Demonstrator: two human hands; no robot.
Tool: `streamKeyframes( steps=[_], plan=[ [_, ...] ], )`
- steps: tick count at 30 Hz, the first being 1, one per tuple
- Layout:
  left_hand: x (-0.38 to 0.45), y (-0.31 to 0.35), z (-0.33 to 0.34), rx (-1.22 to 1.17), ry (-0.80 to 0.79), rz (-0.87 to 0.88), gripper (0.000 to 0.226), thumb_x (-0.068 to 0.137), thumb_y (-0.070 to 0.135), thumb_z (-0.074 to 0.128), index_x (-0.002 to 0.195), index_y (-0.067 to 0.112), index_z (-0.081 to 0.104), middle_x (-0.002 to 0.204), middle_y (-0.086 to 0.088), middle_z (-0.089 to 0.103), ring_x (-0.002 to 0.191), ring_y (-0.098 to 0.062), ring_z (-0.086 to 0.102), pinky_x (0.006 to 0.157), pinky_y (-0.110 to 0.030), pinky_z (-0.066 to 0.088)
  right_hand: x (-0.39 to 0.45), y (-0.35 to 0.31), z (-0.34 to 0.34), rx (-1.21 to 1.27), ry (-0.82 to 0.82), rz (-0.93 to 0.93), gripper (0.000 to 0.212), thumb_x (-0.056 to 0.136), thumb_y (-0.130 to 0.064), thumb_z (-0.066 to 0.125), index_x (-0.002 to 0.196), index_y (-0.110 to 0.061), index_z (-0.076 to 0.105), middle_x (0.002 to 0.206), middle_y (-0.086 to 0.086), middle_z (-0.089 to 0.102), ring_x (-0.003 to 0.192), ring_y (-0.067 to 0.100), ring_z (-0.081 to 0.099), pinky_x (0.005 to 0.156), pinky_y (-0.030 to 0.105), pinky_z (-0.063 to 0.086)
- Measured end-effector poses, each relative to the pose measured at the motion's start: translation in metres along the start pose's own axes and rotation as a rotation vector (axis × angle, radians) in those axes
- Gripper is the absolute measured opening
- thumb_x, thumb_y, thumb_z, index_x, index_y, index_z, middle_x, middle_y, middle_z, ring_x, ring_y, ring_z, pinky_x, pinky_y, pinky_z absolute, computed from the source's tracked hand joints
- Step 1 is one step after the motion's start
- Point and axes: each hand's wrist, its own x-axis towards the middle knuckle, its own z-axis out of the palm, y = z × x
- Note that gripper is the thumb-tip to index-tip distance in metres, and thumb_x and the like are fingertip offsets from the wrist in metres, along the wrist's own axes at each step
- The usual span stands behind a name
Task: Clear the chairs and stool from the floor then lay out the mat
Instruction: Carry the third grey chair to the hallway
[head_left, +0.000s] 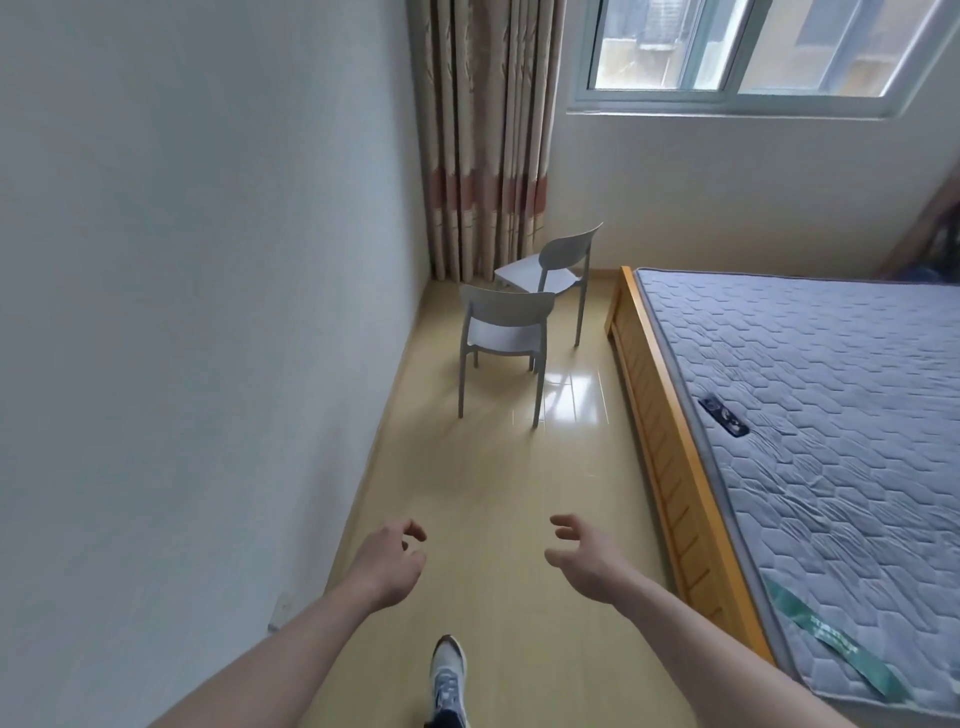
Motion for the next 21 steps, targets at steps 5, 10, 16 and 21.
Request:
streamKeyframes(
  steps=[5,10,16,21],
  plan=[
    [0.099,0.018,-0.022,-0.020,-0.003,0.028,0.021,0.092,0.023,0.060,0.112,0.027,0.064,0.107,0.006,0.054,0.098,-0.014,0.058,0.082,-0.029,0.048,0.075,-0.038,-0.027,0.012,0.033,0.021,0.053,0.094,-0.026,0.065,0.144,-0.029,0.047,0.143,-0.003,0.054,0.112,0.014,0.056,0.095,0.031,0.049],
    [0.202,0.047,-0.048,-0.007,-0.028,0.070,0.021,0.091,0.026,0.061,0.112,0.028,0.063,0.120,0.004,0.058,0.106,-0.013,0.058,0.085,-0.029,0.049,0.136,-0.067,-0.061,0.016,0.092,0.069,0.052,0.097,-0.026,0.064,0.146,-0.028,0.046,0.145,-0.002,0.053,0.112,0.013,0.053,0.094,0.029,0.047],
    [0.284,0.084,-0.069,0.029,-0.071,0.107,0.022,0.091,0.029,0.059,0.113,0.029,0.061,0.121,0.003,0.056,0.107,-0.016,0.058,0.085,-0.031,0.052,0.189,-0.088,-0.093,0.032,0.113,0.124,0.052,0.099,-0.022,0.061,0.148,-0.025,0.044,0.148,0.001,0.050,0.127,0.020,0.054,0.091,0.026,0.044],
    [0.357,0.114,-0.078,0.032,-0.072,0.115,0.022,0.093,0.028,0.060,0.115,0.026,0.061,0.120,0.003,0.054,0.106,-0.016,0.056,0.087,-0.032,0.052,0.257,-0.110,-0.127,0.015,0.136,0.111,0.053,0.099,-0.024,0.063,0.148,-0.024,0.044,0.148,0.002,0.051,0.118,0.016,0.055,0.089,0.025,0.044]
  ],
)
